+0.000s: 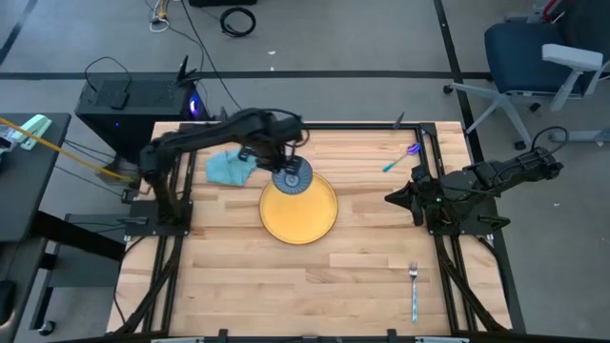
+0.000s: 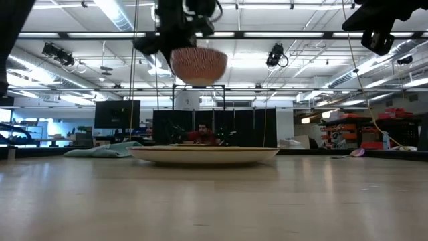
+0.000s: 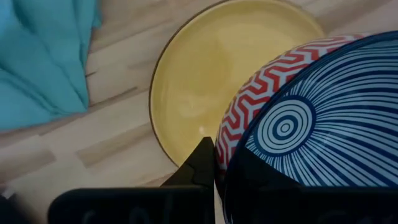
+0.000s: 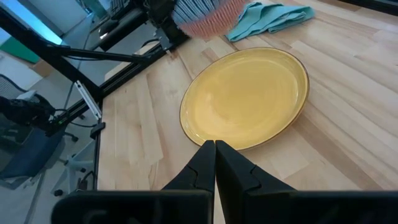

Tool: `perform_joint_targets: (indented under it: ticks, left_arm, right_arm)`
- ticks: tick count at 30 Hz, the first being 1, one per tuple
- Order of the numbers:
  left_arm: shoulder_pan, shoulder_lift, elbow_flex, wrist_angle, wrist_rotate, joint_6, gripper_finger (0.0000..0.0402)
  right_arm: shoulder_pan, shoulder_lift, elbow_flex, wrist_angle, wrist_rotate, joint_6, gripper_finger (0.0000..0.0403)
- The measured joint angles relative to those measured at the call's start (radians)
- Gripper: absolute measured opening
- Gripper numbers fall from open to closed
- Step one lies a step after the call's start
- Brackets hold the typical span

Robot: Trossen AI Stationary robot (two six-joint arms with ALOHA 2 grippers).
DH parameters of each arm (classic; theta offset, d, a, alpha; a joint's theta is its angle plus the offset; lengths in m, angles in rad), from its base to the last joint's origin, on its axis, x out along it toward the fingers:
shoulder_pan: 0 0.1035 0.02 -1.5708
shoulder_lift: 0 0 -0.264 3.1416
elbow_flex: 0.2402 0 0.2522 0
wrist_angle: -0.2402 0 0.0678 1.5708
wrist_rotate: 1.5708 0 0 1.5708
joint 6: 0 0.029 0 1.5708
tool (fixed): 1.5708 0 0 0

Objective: Set table place
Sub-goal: Put the blue and red bowl onto the yellow plate

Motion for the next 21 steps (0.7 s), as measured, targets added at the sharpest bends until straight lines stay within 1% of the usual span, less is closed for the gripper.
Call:
perform_joint_targets:
  ticks: [4, 8, 14, 19, 21]
  left_arm:
    - [0.003, 0.085, 0.0, 0.039, 0.043, 0.039, 0.0021]
    - [0.002, 0.128, -0.021, 0.116, 0.087, 0.078, 0.0021]
    - [0.001, 0.113, -0.139, 0.167, 0.091, 0.076, 0.0021]
    - [-0.018, 0.086, -0.258, 0.318, 0.107, 0.014, 0.0021]
    - [-0.024, 0.082, -0.286, 0.338, 0.111, 0.004, 0.0021]
  right_arm:
    - [0.0, 0.0, 0.0, 0.0, 0.0, 0.0, 0.0017]
    - [0.0, 0.0, 0.0, 0.0, 0.0, 0.0, 0.0017]
    - [0.0, 0.0, 0.0, 0.0, 0.0, 0.0, 0.0017]
    - [0.0, 0.0, 0.0, 0.001, 0.0, 0.0, 0.0017]
    - [0.0, 0.0, 0.0, 0.0, 0.0, 0.0, 0.0017]
